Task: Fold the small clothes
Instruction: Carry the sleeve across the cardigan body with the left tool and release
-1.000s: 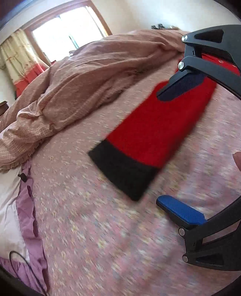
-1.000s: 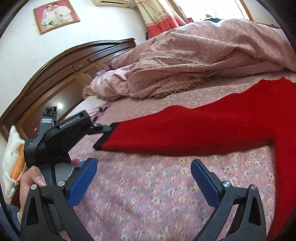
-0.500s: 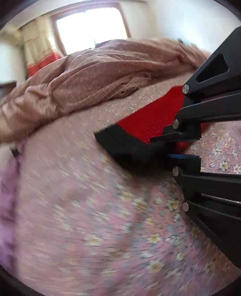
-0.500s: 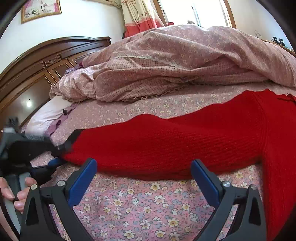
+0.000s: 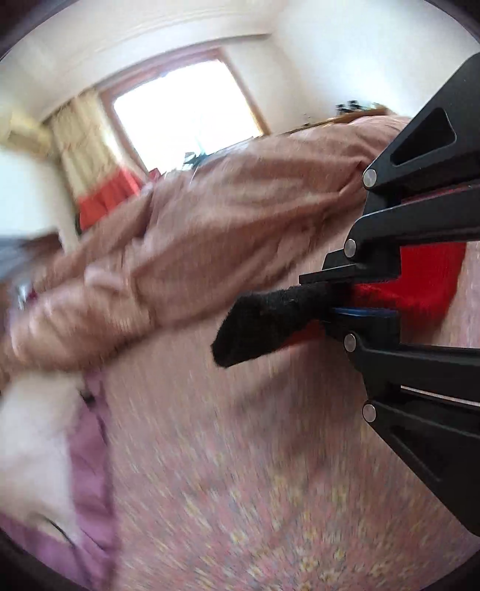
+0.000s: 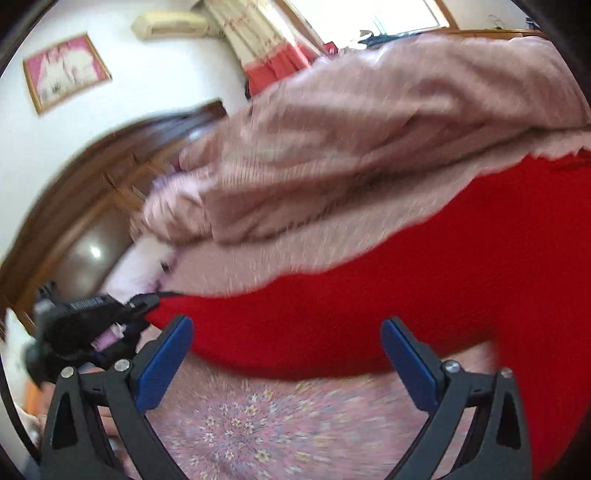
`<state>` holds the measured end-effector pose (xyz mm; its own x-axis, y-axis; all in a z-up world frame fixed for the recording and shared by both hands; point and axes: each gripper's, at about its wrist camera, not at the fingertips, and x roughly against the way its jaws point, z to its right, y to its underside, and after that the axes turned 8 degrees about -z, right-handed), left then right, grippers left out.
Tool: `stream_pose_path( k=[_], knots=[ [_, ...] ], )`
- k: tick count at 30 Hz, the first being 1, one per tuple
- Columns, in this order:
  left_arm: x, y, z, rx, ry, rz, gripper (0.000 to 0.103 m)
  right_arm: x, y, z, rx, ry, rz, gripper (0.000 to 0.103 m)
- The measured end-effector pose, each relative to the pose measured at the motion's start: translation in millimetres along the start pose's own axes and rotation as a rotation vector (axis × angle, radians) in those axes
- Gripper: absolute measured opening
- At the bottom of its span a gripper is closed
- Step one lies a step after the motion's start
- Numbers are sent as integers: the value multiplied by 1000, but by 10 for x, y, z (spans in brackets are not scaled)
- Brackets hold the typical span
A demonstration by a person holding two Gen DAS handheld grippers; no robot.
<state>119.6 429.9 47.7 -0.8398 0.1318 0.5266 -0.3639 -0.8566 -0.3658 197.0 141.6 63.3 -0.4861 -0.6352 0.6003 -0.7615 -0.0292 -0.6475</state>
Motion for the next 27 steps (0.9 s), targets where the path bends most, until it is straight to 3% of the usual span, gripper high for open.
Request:
stream_pose_path(
  k=[4,8,12,17,20,22,25,27],
  knots=[
    [-77,278,650,-149,65,-6,3,824,-325,429,103,-17,74,103],
    [-264,653,1298,-270,98,-36,3,1686,-413,1086,213,135,75,103],
    [-626,1135,1991,-347,158,-90,3,2422,-289,1837,188,271,59,103],
    [-1183,1942,2747,-424,201,-173,3,2967,-111,2582,112,373,166,103],
    [-1499,2353,2873,-376,199,-214,3,3026,-95,2956,36,388,161,103],
    [-1708,2641,2794,-347,153,-241,3,2983,-162,3098,23,396,141,103],
    [-1915,2905,2625,-372,106,-261,3,2981,-238,3240,29,431,151,103],
    [-1977,3016,2574,-409,75,-268,3,2948,-213,3273,1,404,133,103]
  ],
)
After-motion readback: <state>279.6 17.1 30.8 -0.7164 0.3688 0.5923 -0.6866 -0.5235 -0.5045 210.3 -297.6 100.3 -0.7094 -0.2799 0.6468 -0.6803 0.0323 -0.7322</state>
